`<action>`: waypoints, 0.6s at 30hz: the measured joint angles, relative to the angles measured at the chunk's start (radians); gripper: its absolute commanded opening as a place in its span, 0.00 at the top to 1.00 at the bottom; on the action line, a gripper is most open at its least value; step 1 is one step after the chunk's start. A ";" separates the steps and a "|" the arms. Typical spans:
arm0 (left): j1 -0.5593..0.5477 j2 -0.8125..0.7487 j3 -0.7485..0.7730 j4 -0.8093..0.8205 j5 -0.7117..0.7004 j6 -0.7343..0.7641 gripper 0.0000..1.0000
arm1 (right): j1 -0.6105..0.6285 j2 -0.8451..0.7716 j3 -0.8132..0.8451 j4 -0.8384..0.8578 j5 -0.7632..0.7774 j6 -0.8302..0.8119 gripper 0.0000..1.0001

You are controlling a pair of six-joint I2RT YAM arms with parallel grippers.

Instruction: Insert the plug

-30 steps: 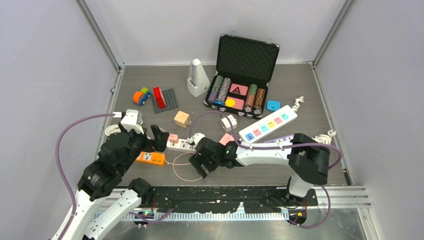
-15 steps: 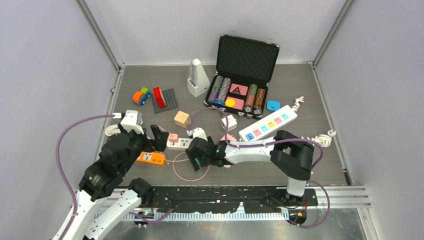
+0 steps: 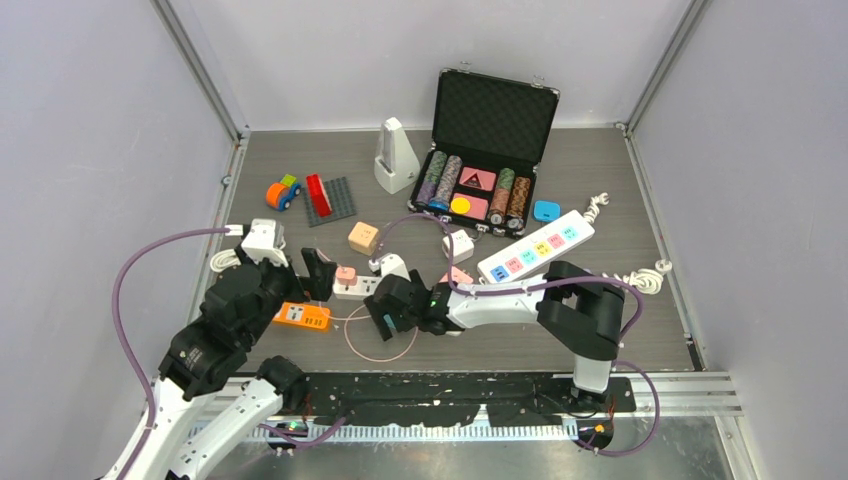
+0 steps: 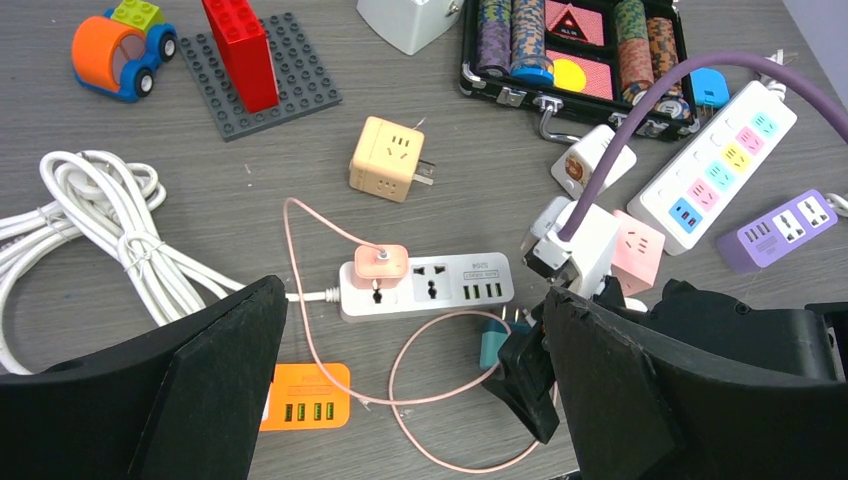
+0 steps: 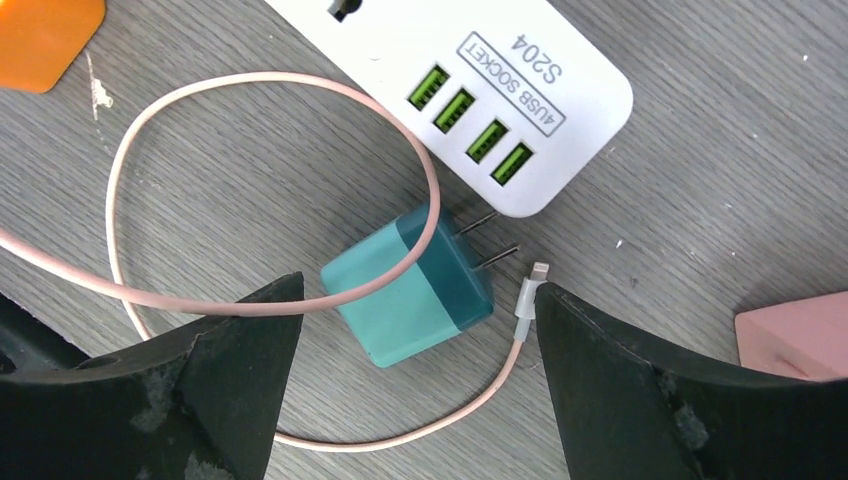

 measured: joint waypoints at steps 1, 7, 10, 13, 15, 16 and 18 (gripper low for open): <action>0.000 0.000 0.000 0.000 -0.001 0.000 0.01 | 0.002 0.000 0.000 0.006 0.000 -0.018 0.16; 0.000 0.000 0.000 0.000 -0.008 0.000 0.01 | 0.005 0.006 0.000 0.027 -0.016 -0.107 0.27; 0.000 0.000 0.000 0.000 -0.009 0.000 0.01 | 0.005 0.011 0.000 0.032 -0.023 -0.148 0.40; 0.000 0.000 0.000 0.000 -0.008 0.000 0.01 | 0.005 0.016 0.000 0.036 -0.023 -0.182 0.51; 0.000 0.000 0.000 0.000 -0.008 0.000 0.01 | 0.005 0.016 0.000 0.038 -0.023 -0.202 0.59; 0.000 0.000 0.000 0.000 -0.008 0.000 0.01 | 0.005 0.016 0.000 0.038 -0.023 -0.211 0.61; 0.000 0.000 -0.001 0.000 -0.005 0.000 0.01 | 0.005 0.011 -0.008 0.043 -0.025 -0.230 0.64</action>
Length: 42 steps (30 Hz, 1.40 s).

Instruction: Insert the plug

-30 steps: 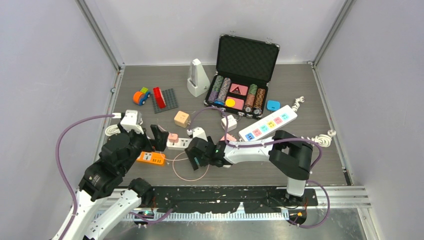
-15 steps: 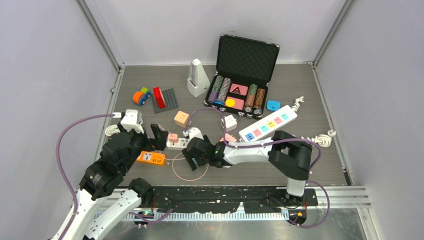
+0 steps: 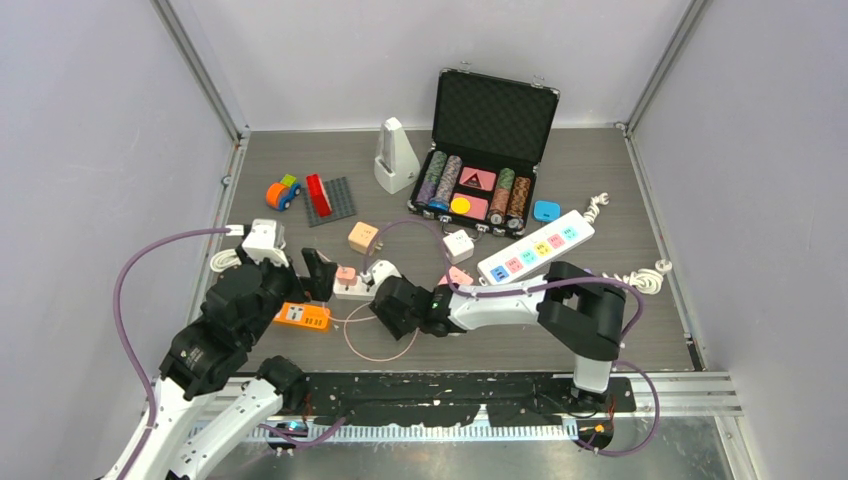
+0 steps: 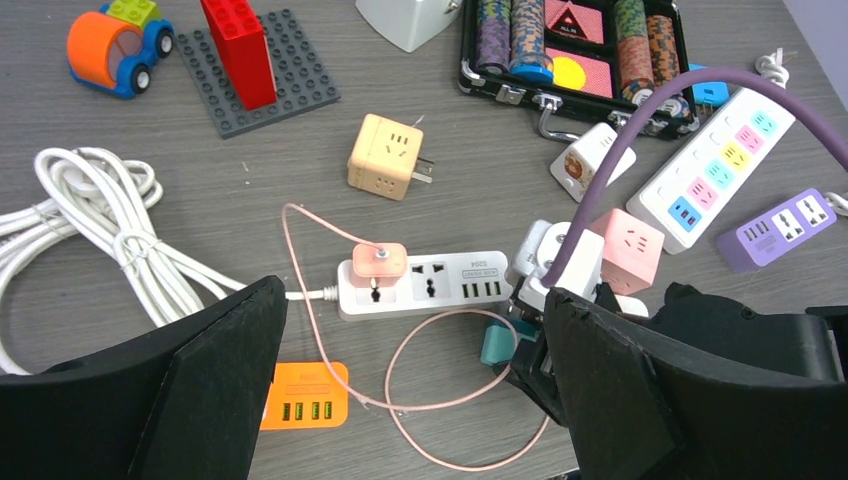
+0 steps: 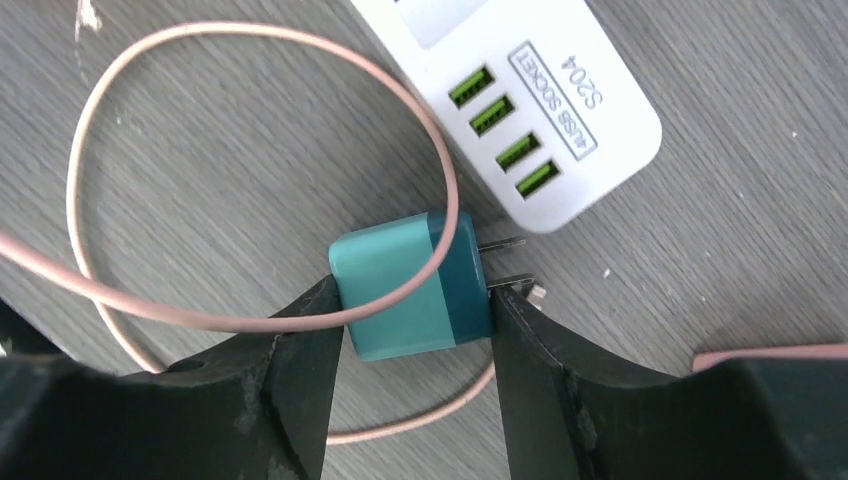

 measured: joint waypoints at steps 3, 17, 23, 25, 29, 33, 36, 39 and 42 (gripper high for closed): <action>0.000 0.001 -0.010 0.000 0.018 -0.015 0.01 | -0.003 -0.051 -0.034 -0.020 -0.024 -0.031 0.67; 0.000 0.072 -0.034 0.068 0.239 -0.154 0.01 | -0.136 -0.592 -0.179 -0.102 -0.503 -0.302 0.71; 0.000 0.138 -0.073 0.195 0.462 -0.342 0.05 | -0.140 -0.634 -0.146 -0.033 -0.551 -0.389 0.73; 0.000 0.161 -0.101 0.245 0.524 -0.401 0.06 | -0.140 -0.634 -0.128 0.004 -0.563 -0.409 0.73; 0.000 0.196 -0.150 0.315 0.607 -0.499 0.13 | -0.140 -0.634 -0.095 0.067 -0.580 -0.436 0.73; 0.000 0.203 -0.151 0.360 0.644 -0.552 0.29 | -0.140 -0.634 -0.079 0.103 -0.590 -0.453 0.73; 0.000 0.216 -0.152 0.400 0.676 -0.595 0.44 | -0.140 -0.632 -0.075 0.120 -0.589 -0.465 0.73; 0.000 0.235 -0.158 0.443 0.708 -0.629 0.78 | -0.140 -0.628 -0.073 0.122 -0.582 -0.475 0.69; 0.004 0.249 -0.164 0.473 0.729 -0.670 1.00 | -0.140 -0.610 -0.072 0.113 -0.563 -0.494 0.41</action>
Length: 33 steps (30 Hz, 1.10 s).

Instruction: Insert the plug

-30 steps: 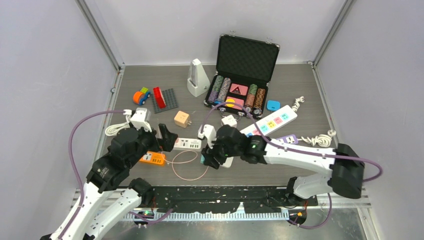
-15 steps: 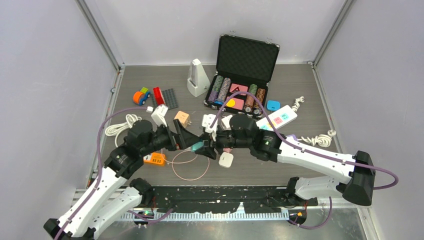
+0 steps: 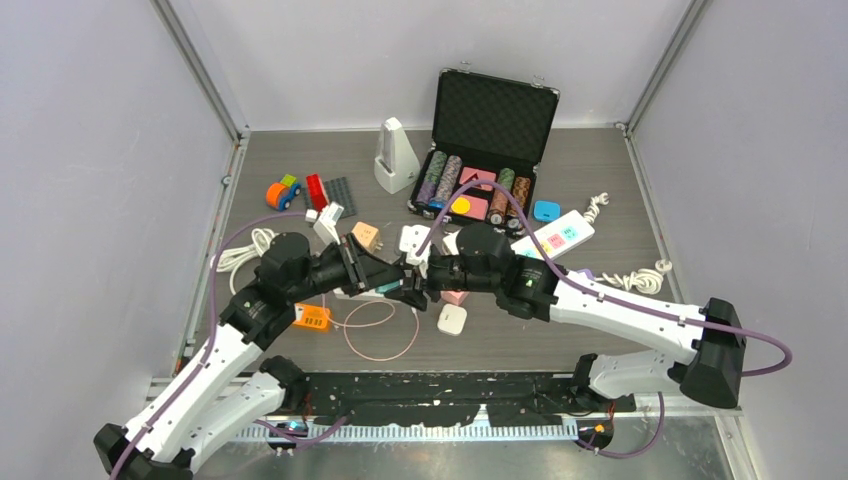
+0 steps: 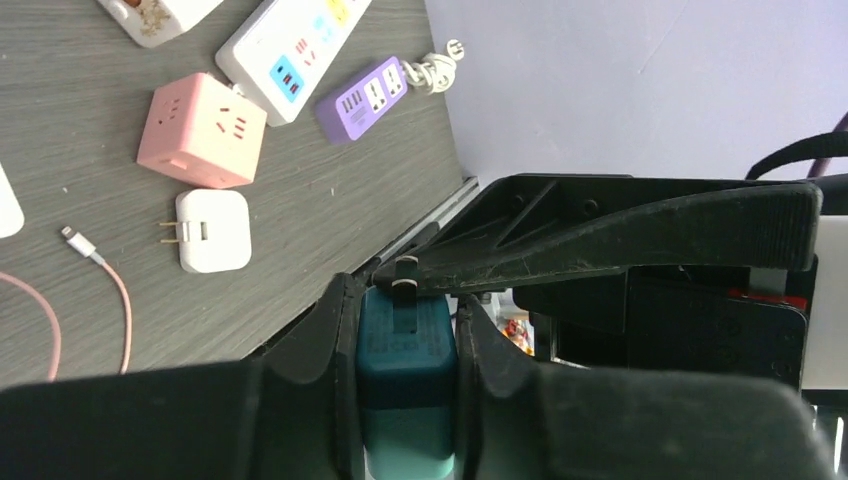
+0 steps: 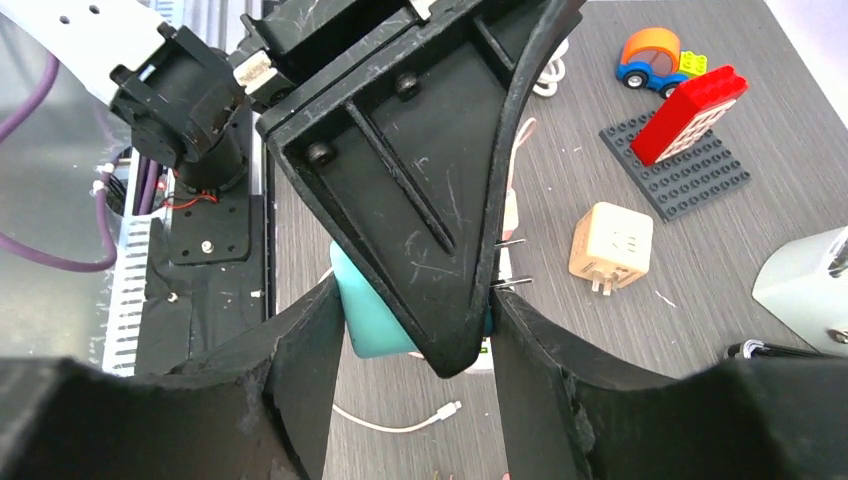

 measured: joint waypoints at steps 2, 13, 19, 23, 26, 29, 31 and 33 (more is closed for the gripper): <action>0.010 0.011 -0.006 0.001 0.011 -0.011 1.00 | 0.000 0.009 0.000 -0.004 0.013 -0.011 0.19; 0.040 -0.040 -0.111 0.081 0.023 -0.267 1.00 | 0.067 -0.126 -0.153 0.156 0.121 -0.205 0.13; 0.041 -0.098 -0.159 0.111 -0.010 -0.462 1.00 | 0.147 -0.142 -0.256 0.319 0.155 -0.402 0.28; 0.041 -0.138 -0.177 0.110 -0.032 -0.557 1.00 | 0.188 -0.117 -0.296 0.409 0.200 -0.511 0.40; 0.041 -0.159 -0.183 0.100 -0.041 -0.606 1.00 | 0.213 -0.090 -0.309 0.484 0.257 -0.582 0.48; 0.043 -0.176 -0.184 0.088 -0.048 -0.640 1.00 | 0.237 -0.062 -0.320 0.560 0.317 -0.655 0.54; 0.047 -0.183 -0.185 0.080 -0.058 -0.658 1.00 | 0.249 -0.047 -0.327 0.595 0.341 -0.691 0.55; 0.048 -0.185 -0.185 0.079 -0.061 -0.671 1.00 | 0.263 -0.028 -0.335 0.629 0.369 -0.733 0.48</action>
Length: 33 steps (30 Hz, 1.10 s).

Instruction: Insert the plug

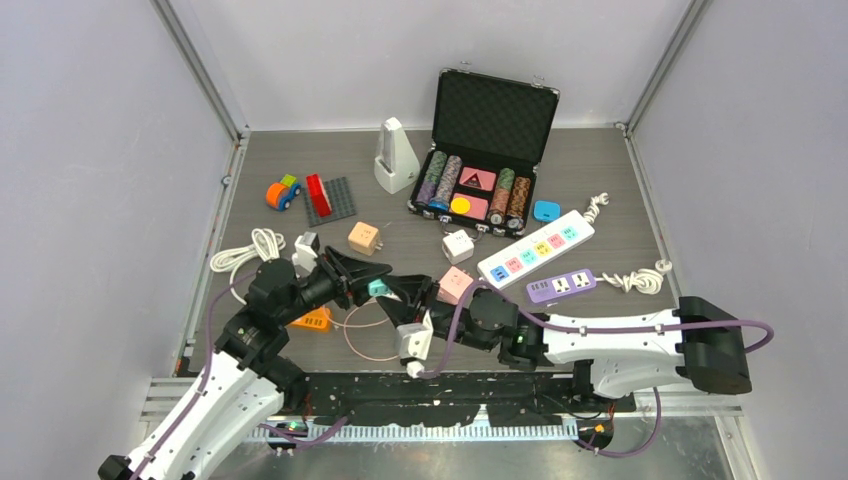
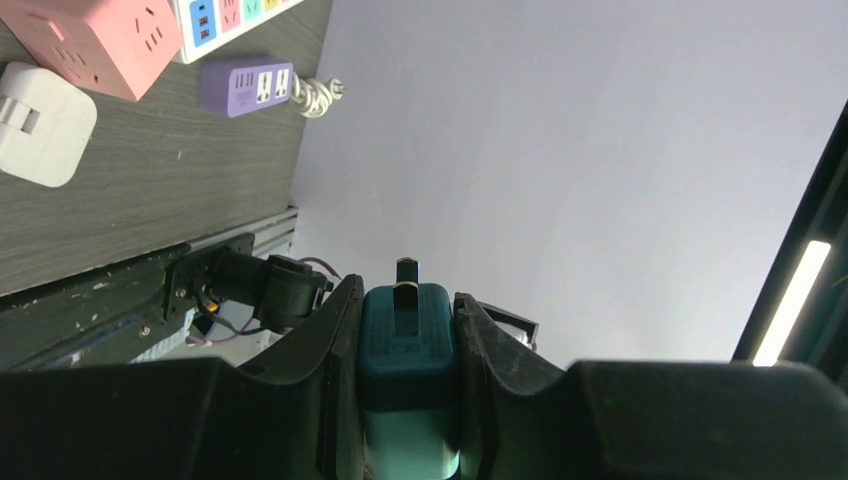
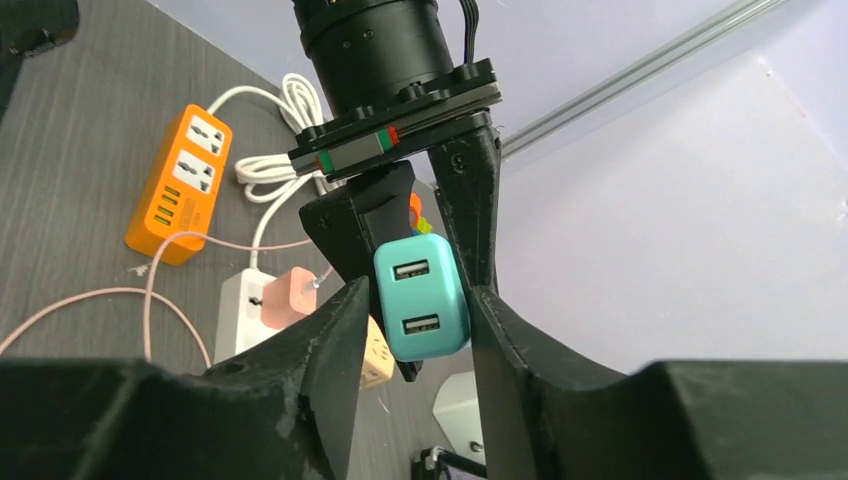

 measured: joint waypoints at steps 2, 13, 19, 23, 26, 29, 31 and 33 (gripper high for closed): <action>0.001 0.000 -0.002 -0.002 -0.001 -0.015 1.00 | 0.011 0.014 -0.003 0.021 0.026 -0.030 0.45; 0.003 0.014 0.019 -0.093 0.011 -0.034 1.00 | 0.052 0.075 -0.007 0.082 0.132 -0.163 0.50; 0.003 0.007 0.025 -0.135 0.000 -0.027 1.00 | 0.056 0.082 -0.016 0.081 0.137 -0.216 0.50; 0.003 0.007 0.027 -0.155 0.000 -0.015 1.00 | 0.056 0.086 -0.023 0.082 0.138 -0.229 0.53; 0.004 0.007 0.027 -0.160 -0.007 -0.013 1.00 | 0.057 0.093 -0.023 0.082 0.141 -0.240 0.68; 0.009 0.007 0.028 -0.154 -0.018 -0.023 0.88 | 0.058 0.100 -0.024 0.088 0.148 -0.254 0.84; 0.010 0.006 0.028 -0.153 -0.019 -0.021 0.60 | 0.058 0.102 -0.024 0.092 0.151 -0.259 0.93; 0.010 0.006 0.028 -0.153 -0.023 -0.018 0.33 | 0.058 0.105 -0.024 0.095 0.153 -0.259 0.94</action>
